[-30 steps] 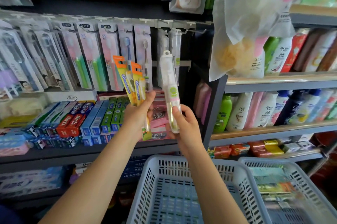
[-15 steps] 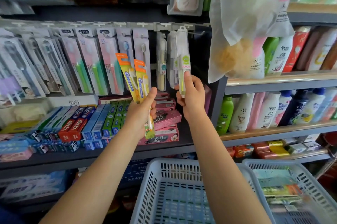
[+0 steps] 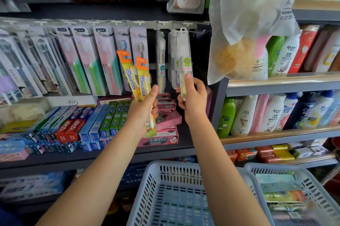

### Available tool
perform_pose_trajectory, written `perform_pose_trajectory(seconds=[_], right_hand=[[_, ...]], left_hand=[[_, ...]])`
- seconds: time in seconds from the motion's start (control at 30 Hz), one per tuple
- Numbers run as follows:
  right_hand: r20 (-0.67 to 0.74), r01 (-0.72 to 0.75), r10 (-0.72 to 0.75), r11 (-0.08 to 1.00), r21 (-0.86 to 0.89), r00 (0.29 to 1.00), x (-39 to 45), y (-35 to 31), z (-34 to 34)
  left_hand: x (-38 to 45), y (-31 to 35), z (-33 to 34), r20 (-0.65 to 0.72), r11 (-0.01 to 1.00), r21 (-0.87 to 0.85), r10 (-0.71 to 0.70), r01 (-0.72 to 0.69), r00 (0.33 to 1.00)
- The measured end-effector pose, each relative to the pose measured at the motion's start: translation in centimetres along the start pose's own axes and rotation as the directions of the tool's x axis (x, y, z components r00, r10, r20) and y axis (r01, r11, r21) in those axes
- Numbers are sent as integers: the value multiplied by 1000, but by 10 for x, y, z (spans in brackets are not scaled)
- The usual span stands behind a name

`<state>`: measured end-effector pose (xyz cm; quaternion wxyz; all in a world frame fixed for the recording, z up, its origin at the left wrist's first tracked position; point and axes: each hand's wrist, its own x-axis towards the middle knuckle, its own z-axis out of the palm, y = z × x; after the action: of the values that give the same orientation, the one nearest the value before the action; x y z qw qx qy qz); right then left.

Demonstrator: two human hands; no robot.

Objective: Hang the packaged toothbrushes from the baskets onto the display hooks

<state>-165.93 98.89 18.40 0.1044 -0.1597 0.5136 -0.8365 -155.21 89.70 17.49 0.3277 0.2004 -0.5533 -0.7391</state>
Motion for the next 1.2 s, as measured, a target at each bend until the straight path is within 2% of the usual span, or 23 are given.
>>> perform_pose_trajectory(seconds=[0.2, 0.4, 0.6, 1.03, 1.2], right_hand=[[-17, -22, 22, 1000, 13, 1000, 3, 6, -3], [-22, -105, 105, 994, 6, 994, 15, 18, -4], [-26, -226, 236, 953, 200, 971, 15, 62, -25], [-102, -337, 348, 935, 109, 932, 75, 83, -4], [-130, -422, 435, 899, 115, 891, 91, 75, 6]], left_hand=[[3, -4, 6, -9, 1000, -12, 6, -6, 1000], [8, -6, 9, -8, 1000, -26, 10, -10, 1000], [13, -24, 9, -51, 1000, -14, -28, 27, 998], [31, -38, 8, -150, 997, 22, -65, 69, 987], [30, -37, 3, -175, 996, 37, -76, 84, 982]])
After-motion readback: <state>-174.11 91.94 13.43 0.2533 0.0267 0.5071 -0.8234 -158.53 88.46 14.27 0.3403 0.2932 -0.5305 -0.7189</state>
